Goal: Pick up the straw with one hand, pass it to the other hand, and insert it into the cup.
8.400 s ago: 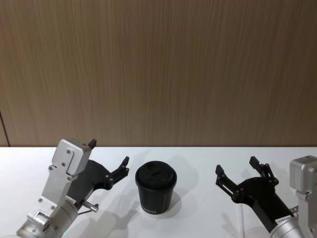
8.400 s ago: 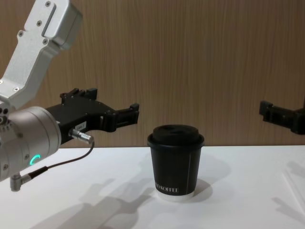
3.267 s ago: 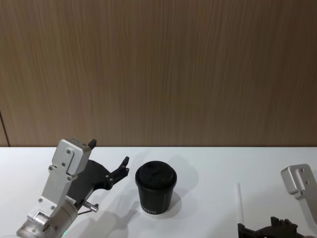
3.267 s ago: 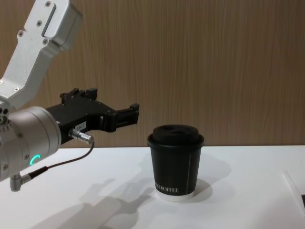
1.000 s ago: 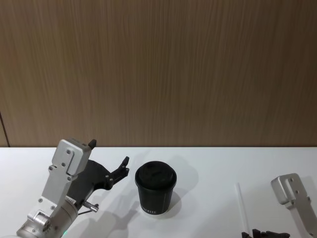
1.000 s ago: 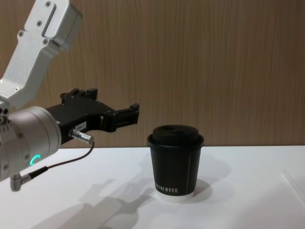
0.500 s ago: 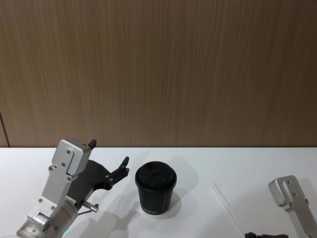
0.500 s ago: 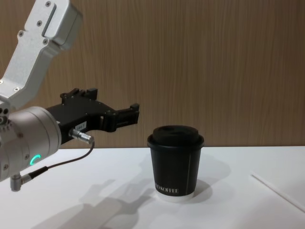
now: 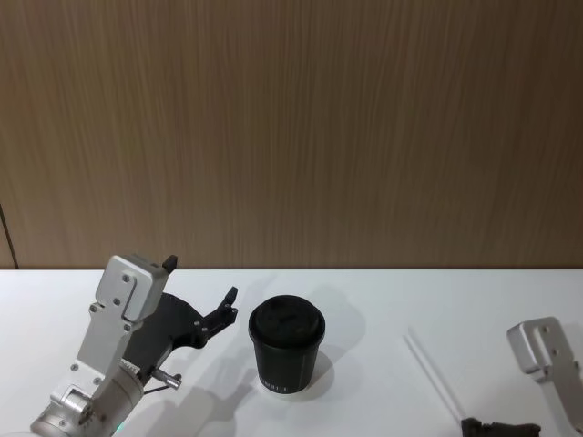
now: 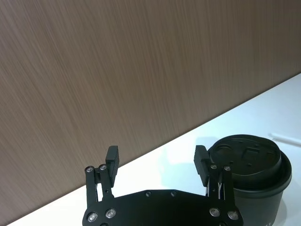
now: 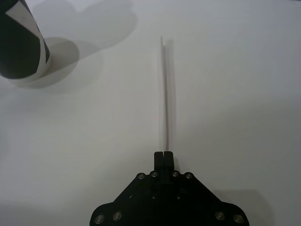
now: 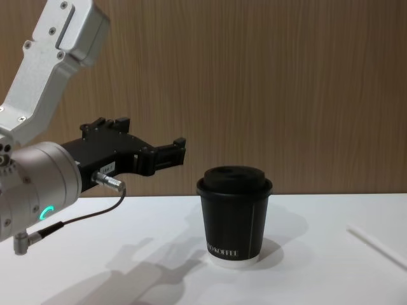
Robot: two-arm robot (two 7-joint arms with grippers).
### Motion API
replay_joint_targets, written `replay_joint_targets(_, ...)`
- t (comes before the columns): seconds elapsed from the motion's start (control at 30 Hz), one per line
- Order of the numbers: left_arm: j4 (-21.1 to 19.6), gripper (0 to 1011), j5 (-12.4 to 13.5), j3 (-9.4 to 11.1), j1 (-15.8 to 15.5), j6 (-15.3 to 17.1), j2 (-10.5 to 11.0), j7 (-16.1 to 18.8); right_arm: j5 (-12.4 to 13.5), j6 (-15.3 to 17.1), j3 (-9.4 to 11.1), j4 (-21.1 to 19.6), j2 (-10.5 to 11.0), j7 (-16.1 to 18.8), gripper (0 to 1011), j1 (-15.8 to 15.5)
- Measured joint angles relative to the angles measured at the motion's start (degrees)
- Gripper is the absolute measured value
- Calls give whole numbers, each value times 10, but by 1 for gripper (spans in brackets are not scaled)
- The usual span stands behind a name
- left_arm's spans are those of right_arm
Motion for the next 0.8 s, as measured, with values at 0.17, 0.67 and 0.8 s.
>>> replay_joint_targets(0.17,0,1003,0,0,0,0,0,0,-5,-24,7,-3,-5,-5,4,-1)
replay_joint_targets(0.67,-8,1003,0,-1,-1,2,1,-7,-10,-128,35,-17,-20,-2,4,-4)
replay_joint_targets(0.8,-17,1003,-2,-1,-3,5,5,-18,-2,-164,44,-22,-25,11,4,-5)
